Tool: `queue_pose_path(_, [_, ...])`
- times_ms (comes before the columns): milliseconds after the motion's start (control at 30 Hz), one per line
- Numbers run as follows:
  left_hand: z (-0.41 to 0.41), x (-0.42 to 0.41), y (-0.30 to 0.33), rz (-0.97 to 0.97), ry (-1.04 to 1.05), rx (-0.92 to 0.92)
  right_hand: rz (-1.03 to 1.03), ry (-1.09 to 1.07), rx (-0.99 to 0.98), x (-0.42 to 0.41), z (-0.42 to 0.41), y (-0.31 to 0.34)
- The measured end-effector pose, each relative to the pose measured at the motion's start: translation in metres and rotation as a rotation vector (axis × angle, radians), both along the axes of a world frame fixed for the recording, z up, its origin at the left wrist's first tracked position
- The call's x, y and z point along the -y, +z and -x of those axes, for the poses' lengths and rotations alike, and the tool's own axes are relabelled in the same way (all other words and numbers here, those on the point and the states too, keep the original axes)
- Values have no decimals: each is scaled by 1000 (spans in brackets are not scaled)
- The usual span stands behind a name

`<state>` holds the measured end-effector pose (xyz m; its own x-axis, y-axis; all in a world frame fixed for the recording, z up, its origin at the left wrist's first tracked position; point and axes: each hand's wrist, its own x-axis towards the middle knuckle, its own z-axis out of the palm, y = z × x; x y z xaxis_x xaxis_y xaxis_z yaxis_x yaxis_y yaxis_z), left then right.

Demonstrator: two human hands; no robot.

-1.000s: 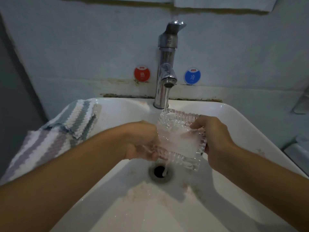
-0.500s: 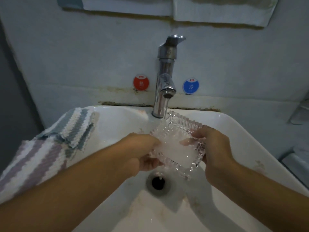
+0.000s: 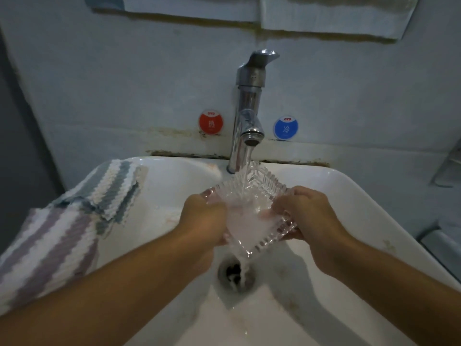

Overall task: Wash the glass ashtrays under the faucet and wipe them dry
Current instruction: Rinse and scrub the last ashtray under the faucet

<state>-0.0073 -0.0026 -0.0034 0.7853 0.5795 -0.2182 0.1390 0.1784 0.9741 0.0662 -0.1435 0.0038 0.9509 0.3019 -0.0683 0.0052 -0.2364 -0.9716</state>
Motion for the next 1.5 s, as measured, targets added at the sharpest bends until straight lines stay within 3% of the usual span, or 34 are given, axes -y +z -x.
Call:
queue_pose_path(100, [0, -2, 0, -141, -8, 13, 157, 77, -7, -1, 4, -2])
queue_pose_path(200, [1, 0, -3, -219, -44, -1, 125, 115, -41, -2, 9, -7])
queue_pose_path(433, [-5, 2, -9, -262, -139, -69, 53, -47, 38, -2, 7, -7])
queue_pose_path(600, [1, 17, -12, -13, -230, 32, -9, -136, 63, -4, 5, -12])
queue_pose_path(700, [9, 25, -7, 115, -304, -5, -71, -179, 79, -3, 3, -10])
queue_pose_path(833, [4, 25, -12, 37, -215, -7, -74, -172, 82, -5, 4, -11])
queue_pose_path(1000, [0, 19, -7, 40, -285, -36, -97, -128, 21, -4, 5, -13])
queue_pose_path(1100, [-1, 12, -11, 45, -198, -86, -64, -26, 9, -5, 8, -17])
queue_pose_path(1333, [3, 14, -15, -10, -23, 26, -135, 204, -21, -6, 15, -17])
queue_pose_path(1500, [-2, 12, -20, -103, 6, -25, -93, 196, 29, -8, 16, -22])
